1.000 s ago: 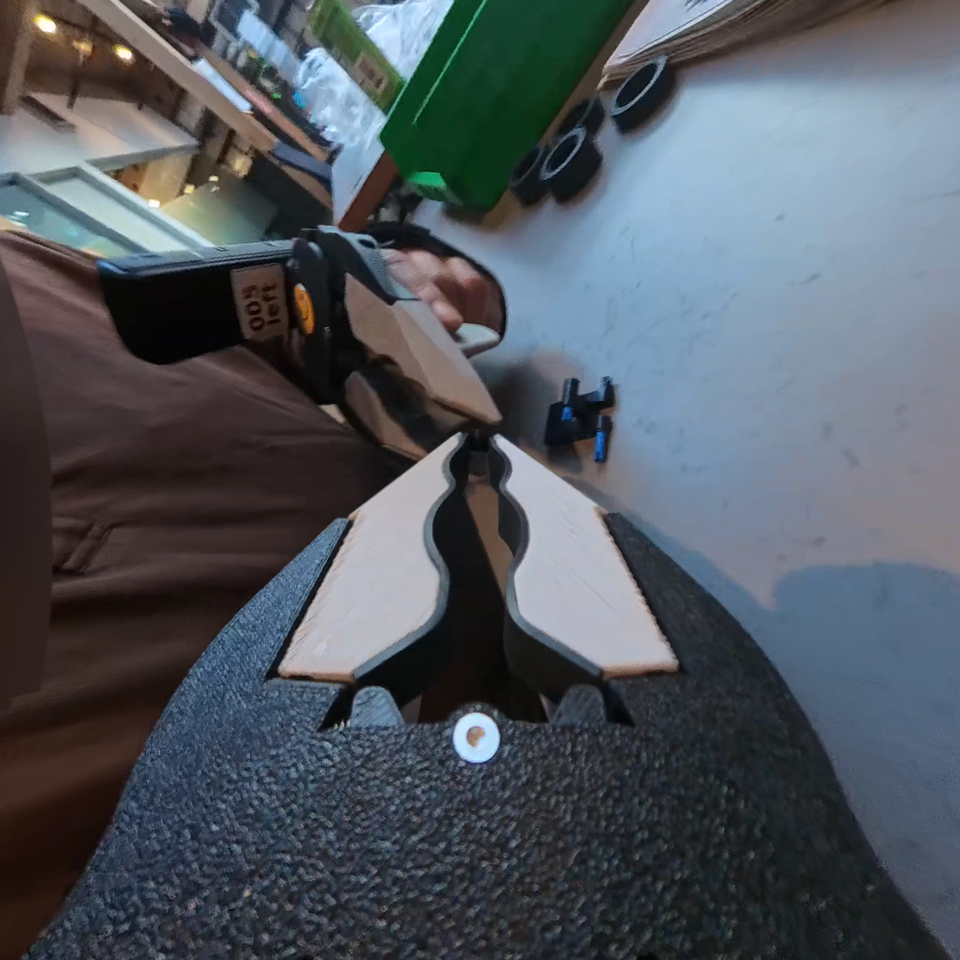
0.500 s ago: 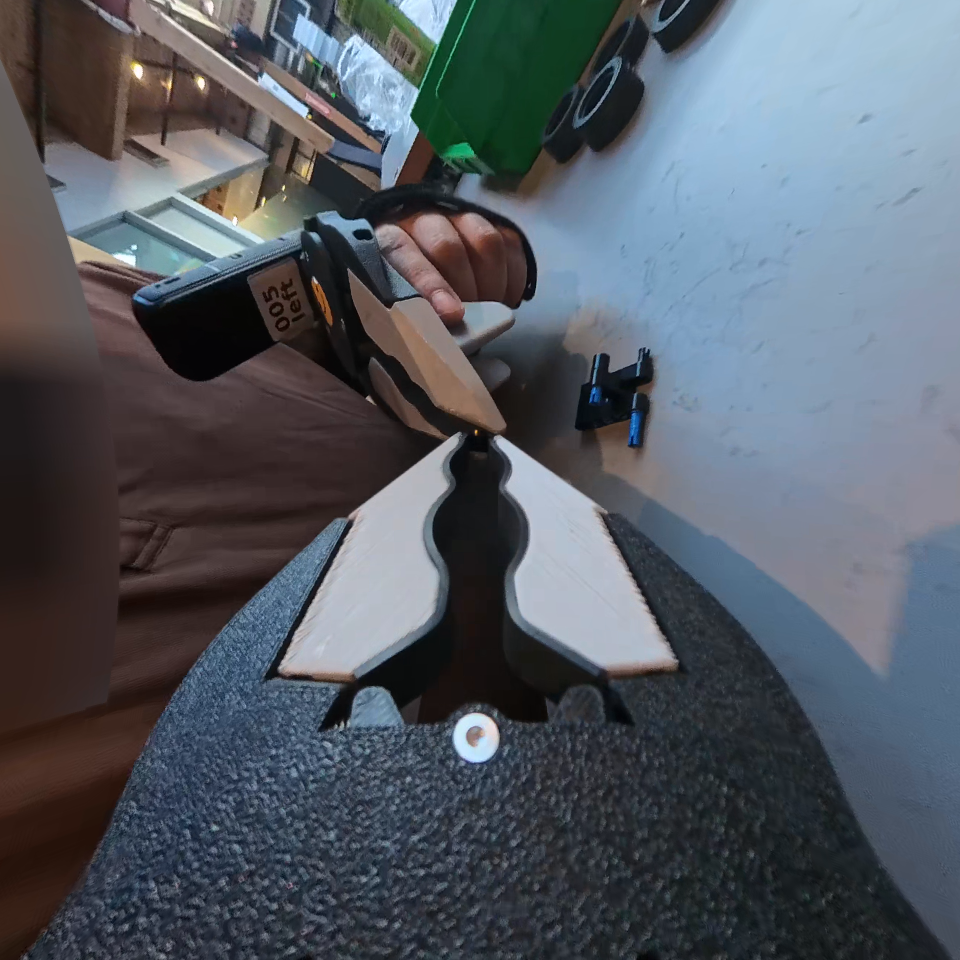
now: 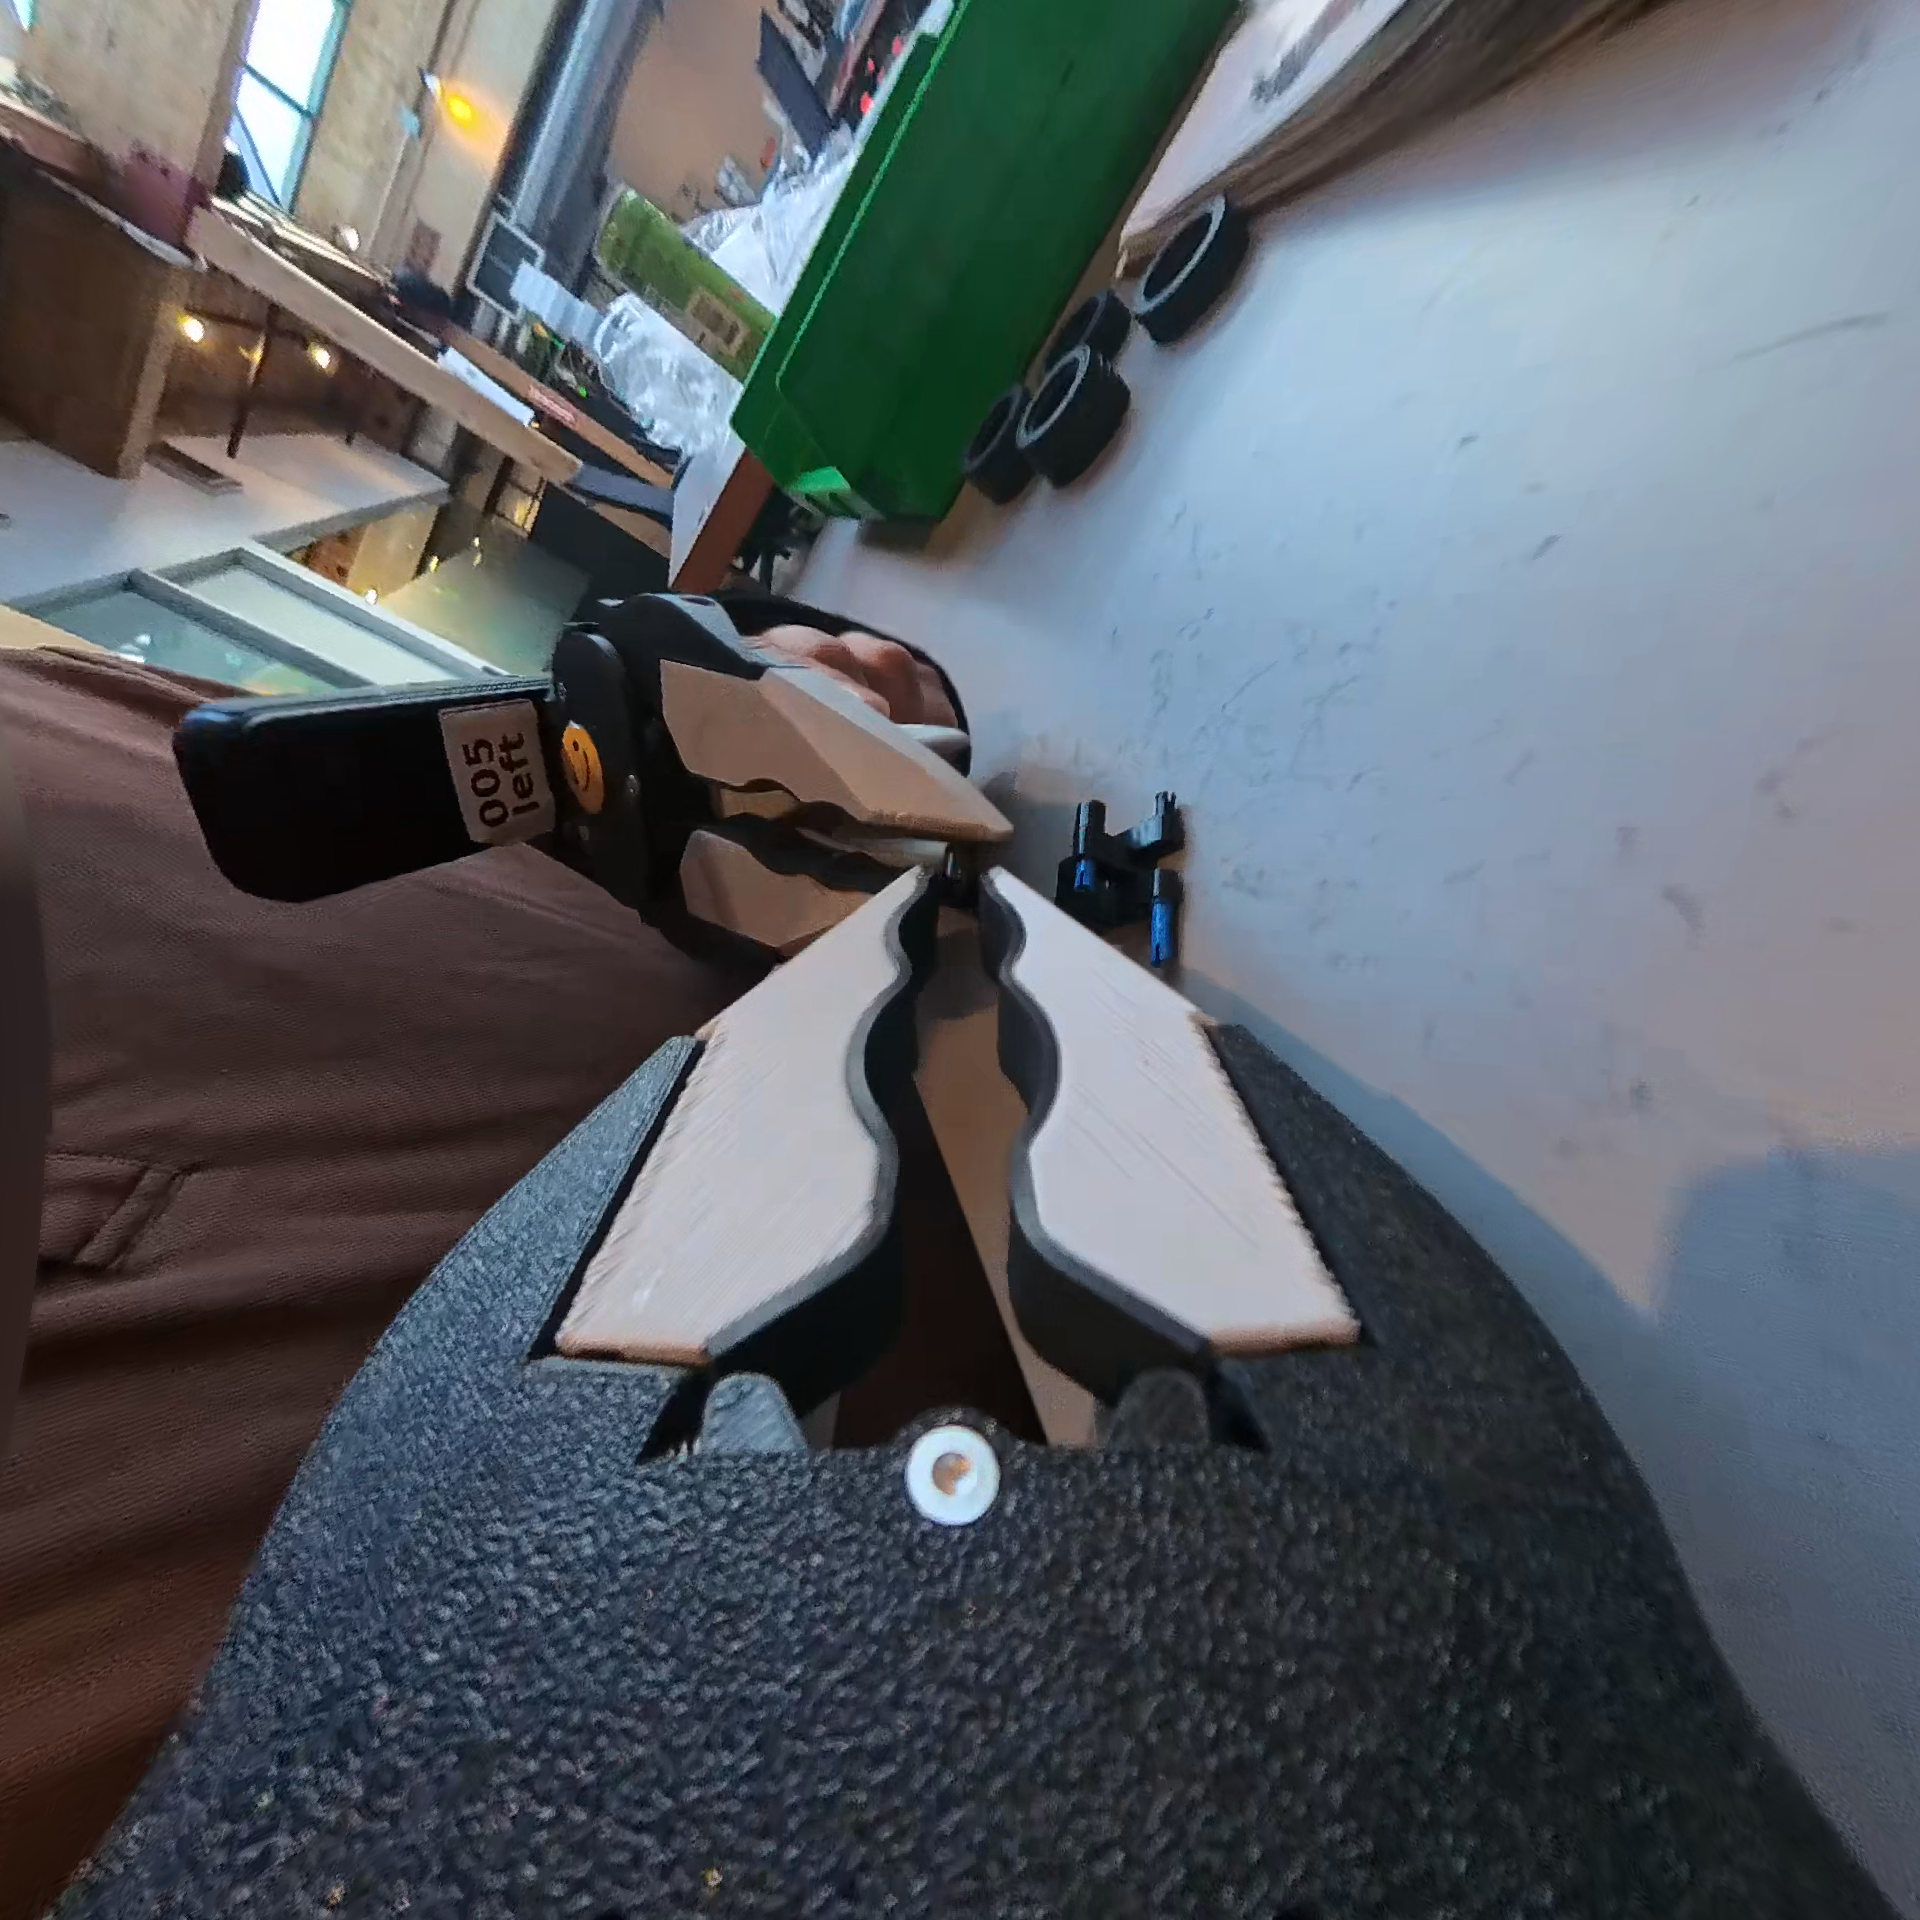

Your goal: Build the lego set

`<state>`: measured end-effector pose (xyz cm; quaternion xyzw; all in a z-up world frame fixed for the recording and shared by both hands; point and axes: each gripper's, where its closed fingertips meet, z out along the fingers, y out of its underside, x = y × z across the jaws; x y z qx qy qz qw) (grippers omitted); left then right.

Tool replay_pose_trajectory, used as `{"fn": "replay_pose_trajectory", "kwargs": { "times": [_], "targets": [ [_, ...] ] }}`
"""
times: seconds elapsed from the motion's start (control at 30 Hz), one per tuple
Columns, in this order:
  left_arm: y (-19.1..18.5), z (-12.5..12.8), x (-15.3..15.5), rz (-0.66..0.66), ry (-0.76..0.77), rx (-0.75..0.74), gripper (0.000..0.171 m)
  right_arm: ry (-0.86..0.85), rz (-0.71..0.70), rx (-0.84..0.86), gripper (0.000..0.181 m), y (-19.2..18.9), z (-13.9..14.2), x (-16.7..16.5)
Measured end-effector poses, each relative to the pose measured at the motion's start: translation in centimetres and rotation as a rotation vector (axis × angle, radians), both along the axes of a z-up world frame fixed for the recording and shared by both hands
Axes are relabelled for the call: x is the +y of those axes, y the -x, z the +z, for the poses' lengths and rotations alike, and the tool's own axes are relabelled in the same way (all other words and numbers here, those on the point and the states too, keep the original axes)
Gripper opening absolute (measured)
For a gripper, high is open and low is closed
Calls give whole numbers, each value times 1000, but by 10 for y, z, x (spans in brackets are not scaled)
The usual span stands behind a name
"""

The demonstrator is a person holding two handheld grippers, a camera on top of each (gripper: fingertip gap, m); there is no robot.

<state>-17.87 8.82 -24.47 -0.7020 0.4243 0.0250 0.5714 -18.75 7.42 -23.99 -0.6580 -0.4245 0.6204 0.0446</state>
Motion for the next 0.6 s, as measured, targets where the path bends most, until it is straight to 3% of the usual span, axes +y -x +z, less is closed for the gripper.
{"fn": "replay_pose_trajectory", "kwargs": {
  "times": [0.3, 0.4, 0.6],
  "targets": [
    [-2, 6, 9, 128, -13, -100, 7, -1, -123, 90, 6, -2, 6, 9],
    [-6, 8, 8, 96, 26, -147, 10, -29, -116, 78, 6, -5, 8, 10],
    [-5, 4, -6, -63, -9, 98, 20, -50, -30, 39, 6, -12, 14, 2]
  ]
}}
